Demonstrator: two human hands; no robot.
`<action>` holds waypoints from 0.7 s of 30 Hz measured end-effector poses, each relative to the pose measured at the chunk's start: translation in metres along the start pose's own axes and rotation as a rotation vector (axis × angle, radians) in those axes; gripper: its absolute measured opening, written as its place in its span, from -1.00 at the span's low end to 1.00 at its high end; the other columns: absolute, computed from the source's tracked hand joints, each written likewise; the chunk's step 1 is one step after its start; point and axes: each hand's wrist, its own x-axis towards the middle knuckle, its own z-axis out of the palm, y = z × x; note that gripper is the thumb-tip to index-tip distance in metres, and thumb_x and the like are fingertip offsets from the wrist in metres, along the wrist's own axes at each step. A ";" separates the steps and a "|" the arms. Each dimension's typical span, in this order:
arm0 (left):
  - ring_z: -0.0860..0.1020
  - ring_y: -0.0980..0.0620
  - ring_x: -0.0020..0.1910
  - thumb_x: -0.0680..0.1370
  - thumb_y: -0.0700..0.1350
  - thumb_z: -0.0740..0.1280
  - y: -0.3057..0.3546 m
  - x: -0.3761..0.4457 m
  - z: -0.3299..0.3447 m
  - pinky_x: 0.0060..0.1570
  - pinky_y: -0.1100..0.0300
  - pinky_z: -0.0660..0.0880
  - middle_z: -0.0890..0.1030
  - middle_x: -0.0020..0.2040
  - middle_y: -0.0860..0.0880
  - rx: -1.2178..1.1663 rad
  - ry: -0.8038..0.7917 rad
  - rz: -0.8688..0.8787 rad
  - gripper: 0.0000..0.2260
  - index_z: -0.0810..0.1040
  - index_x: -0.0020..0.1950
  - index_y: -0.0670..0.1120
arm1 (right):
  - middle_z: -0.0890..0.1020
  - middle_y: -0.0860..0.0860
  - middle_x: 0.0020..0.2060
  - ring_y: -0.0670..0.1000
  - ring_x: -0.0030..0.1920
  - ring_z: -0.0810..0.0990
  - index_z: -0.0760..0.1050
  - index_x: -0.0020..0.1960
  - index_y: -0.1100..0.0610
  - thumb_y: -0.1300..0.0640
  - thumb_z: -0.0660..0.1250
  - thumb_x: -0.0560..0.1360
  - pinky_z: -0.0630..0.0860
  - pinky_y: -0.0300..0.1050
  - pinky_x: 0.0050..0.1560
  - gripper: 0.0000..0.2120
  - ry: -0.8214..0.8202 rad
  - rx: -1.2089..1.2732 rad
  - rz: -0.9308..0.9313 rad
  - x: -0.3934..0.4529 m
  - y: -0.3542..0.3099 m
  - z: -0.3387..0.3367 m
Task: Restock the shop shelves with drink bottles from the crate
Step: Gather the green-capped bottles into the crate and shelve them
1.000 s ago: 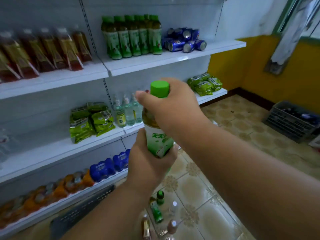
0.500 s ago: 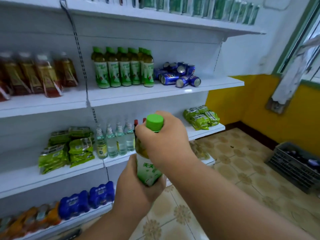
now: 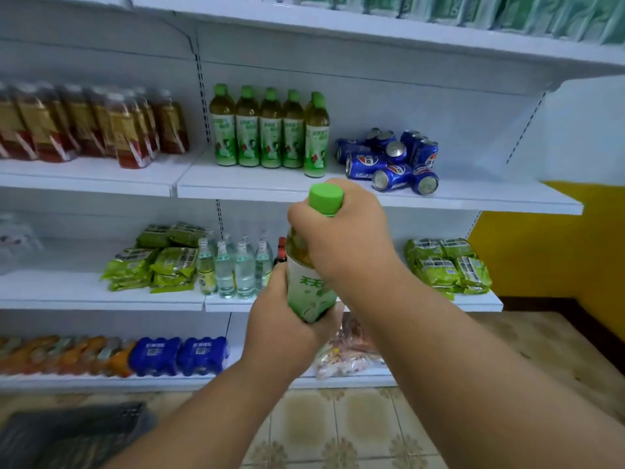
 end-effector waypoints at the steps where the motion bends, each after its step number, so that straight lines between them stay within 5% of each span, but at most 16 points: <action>1: 0.64 0.24 -0.14 0.16 0.15 0.46 0.000 -0.001 0.003 -0.30 0.40 0.52 0.65 -0.12 0.23 0.026 0.003 -0.004 -0.58 0.46 -0.04 0.39 | 0.37 -0.07 -0.51 -0.01 -0.43 0.35 0.33 -0.35 0.04 0.04 0.35 0.31 0.47 0.06 -0.37 -0.80 -0.004 0.016 0.002 0.003 0.005 -0.004; 8: 0.62 0.31 -0.11 0.19 0.13 0.49 -0.008 0.026 0.025 -0.31 0.46 0.49 0.63 -0.09 0.31 0.123 0.056 -0.002 -0.56 0.43 -0.02 0.42 | 0.36 -0.11 -0.56 -0.10 -0.50 0.28 0.27 -0.39 0.04 0.11 0.39 0.38 0.32 -0.15 -0.41 -0.69 -0.024 0.054 -0.050 0.038 0.036 -0.013; 21: 0.61 0.32 -0.13 0.26 0.18 0.48 -0.044 0.229 0.031 -0.31 0.40 0.51 0.63 -0.10 0.32 0.130 0.055 0.050 -0.61 0.41 -0.01 0.37 | 0.44 -0.05 -0.48 -0.01 -0.40 0.42 0.36 -0.35 0.04 0.11 0.41 0.42 0.51 0.00 -0.28 -0.73 0.013 -0.001 -0.115 0.224 0.057 0.039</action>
